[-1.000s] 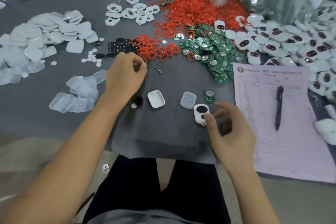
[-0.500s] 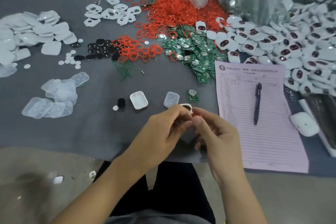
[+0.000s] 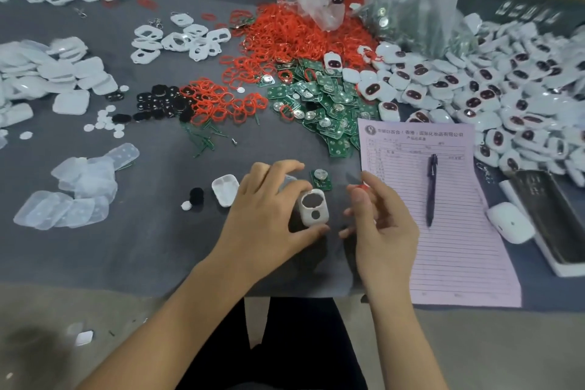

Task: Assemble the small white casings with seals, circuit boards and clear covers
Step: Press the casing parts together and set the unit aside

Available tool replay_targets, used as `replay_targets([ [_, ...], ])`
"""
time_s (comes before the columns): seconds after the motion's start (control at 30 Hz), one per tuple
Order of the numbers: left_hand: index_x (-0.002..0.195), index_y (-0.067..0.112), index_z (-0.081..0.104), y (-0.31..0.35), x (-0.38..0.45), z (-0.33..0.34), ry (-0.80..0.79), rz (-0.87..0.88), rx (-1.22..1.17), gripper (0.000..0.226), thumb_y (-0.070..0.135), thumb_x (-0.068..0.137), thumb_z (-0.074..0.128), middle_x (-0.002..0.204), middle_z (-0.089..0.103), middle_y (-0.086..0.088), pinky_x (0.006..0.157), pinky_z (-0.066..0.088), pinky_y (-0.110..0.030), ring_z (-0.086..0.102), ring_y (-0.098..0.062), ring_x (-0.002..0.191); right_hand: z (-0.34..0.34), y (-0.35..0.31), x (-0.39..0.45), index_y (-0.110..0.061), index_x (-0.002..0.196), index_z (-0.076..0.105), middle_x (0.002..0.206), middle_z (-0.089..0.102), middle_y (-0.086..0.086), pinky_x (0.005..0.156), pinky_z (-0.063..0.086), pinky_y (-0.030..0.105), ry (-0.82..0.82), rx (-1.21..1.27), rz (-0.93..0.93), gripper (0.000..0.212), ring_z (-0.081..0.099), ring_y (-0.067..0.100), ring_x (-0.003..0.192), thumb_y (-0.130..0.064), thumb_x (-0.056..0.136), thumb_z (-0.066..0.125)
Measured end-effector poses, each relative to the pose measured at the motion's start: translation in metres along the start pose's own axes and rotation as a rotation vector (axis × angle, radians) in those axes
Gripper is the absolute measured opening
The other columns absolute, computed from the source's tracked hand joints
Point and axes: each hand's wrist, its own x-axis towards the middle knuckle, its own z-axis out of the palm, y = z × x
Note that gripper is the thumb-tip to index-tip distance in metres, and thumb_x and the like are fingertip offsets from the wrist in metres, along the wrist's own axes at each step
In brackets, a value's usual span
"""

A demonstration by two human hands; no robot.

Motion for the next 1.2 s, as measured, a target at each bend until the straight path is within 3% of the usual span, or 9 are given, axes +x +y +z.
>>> replay_targets([
  [0.1, 0.109, 0.025, 0.066, -0.002, 0.002, 0.000, 0.041, -0.093, -0.228, 0.035, 0.043, 0.083, 0.079, 0.118, 0.060, 0.014, 0.094, 0.037, -0.015, 0.047, -0.006, 0.105, 0.001, 0.000, 0.002, -0.019, 0.108, 0.072, 0.087, 0.075, 0.002, 0.051, 0.054, 0.023, -0.008, 0.041, 0.039, 0.014, 0.067, 0.015, 0.070, -0.013, 0.096, 0.074],
  [0.3, 0.112, 0.025, 0.068, -0.010, 0.008, 0.002, 0.007, -0.198, -0.389, 0.017, 0.027, 0.096, 0.073, 0.101, 0.067, 0.014, 0.081, 0.040, -0.007, 0.057, 0.002, 0.091, 0.002, 0.002, 0.002, -0.031, 0.101, 0.071, 0.085, 0.073, -0.005, 0.054, 0.054, 0.020, -0.073, -0.131, -0.044, 0.012, 0.068, 0.016, 0.067, -0.021, 0.095, 0.074],
  [0.47, 0.115, 0.021, 0.070, -0.013, 0.019, -0.006, 0.076, -0.181, -0.627, 0.014, 0.021, 0.104, 0.062, 0.107, 0.065, 0.007, 0.075, 0.055, -0.018, 0.067, -0.007, 0.093, 0.009, 0.000, 0.003, -0.035, 0.105, 0.074, 0.100, 0.076, -0.013, 0.074, 0.056, 0.025, -0.084, -0.180, -0.174, 0.014, 0.072, 0.011, 0.090, -0.024, 0.099, 0.068],
  [0.53, 0.112, 0.024, 0.066, -0.021, 0.030, -0.013, 0.094, -0.220, -0.750, 0.010, 0.020, 0.106, 0.058, 0.108, 0.061, -0.002, 0.062, 0.060, -0.024, 0.068, -0.008, 0.087, 0.021, -0.006, 0.009, -0.037, 0.109, 0.072, 0.099, 0.074, -0.016, 0.067, 0.048, 0.014, -0.113, -0.268, -0.329, 0.019, 0.068, 0.007, 0.084, -0.022, 0.101, 0.065],
  [0.63, 0.111, 0.021, 0.061, -0.042, 0.052, -0.023, 0.109, -0.245, -0.785, 0.008, 0.022, 0.108, 0.053, 0.105, 0.058, -0.005, 0.052, 0.060, -0.027, 0.064, -0.004, 0.087, 0.044, -0.012, 0.029, -0.029, 0.121, 0.069, 0.100, 0.075, -0.012, 0.063, 0.052, 0.025, -0.174, -0.316, -0.475, 0.022, 0.069, 0.005, 0.081, -0.021, 0.104, 0.058],
  [0.77, 0.116, 0.018, 0.060, -0.069, 0.077, -0.025, 0.158, -0.298, -0.794, 0.013, 0.025, 0.109, 0.051, 0.101, 0.061, 0.002, 0.059, 0.062, -0.029, 0.066, 0.000, 0.088, 0.083, -0.018, 0.051, -0.031, 0.114, 0.063, 0.101, 0.075, -0.018, 0.064, 0.043, 0.009, -0.183, -0.278, -0.483, 0.014, 0.068, 0.001, 0.077, -0.023, 0.102, 0.065],
  [0.9, 0.126, 0.011, 0.065, -0.088, 0.089, -0.027, 0.128, -0.355, -0.841, 0.029, 0.030, 0.108, 0.054, 0.100, 0.069, -0.003, 0.078, 0.064, -0.038, 0.076, -0.022, 0.093, 0.118, -0.012, 0.067, -0.014, 0.102, 0.073, 0.101, 0.072, -0.006, 0.076, 0.054, 0.029, -0.160, -0.312, -0.577, 0.007, 0.067, 0.009, 0.090, -0.009, 0.096, 0.073],
  [1.07, 0.104, 0.012, 0.069, -0.095, 0.084, -0.026, 0.200, -0.343, -0.907, 0.017, 0.024, 0.106, 0.058, 0.091, 0.074, -0.001, 0.072, 0.061, -0.023, 0.074, -0.011, 0.082, 0.125, 0.000, 0.064, -0.010, 0.099, 0.077, 0.098, 0.064, 0.004, 0.070, 0.050, 0.023, -0.156, -0.333, -0.633, 0.007, 0.061, 0.014, 0.082, -0.007, 0.093, 0.075],
  [1.2, 0.093, 0.019, 0.057, -0.097, 0.074, -0.023, 0.275, -0.208, -0.621, 0.021, 0.033, 0.108, 0.053, 0.091, 0.061, -0.004, 0.073, 0.045, -0.009, 0.064, -0.009, 0.083, 0.125, 0.003, 0.061, -0.008, 0.100, 0.076, 0.096, 0.065, 0.005, 0.067, 0.047, 0.018, -0.202, -0.317, -0.650, 0.009, 0.060, 0.014, 0.077, -0.003, 0.095, 0.070],
])
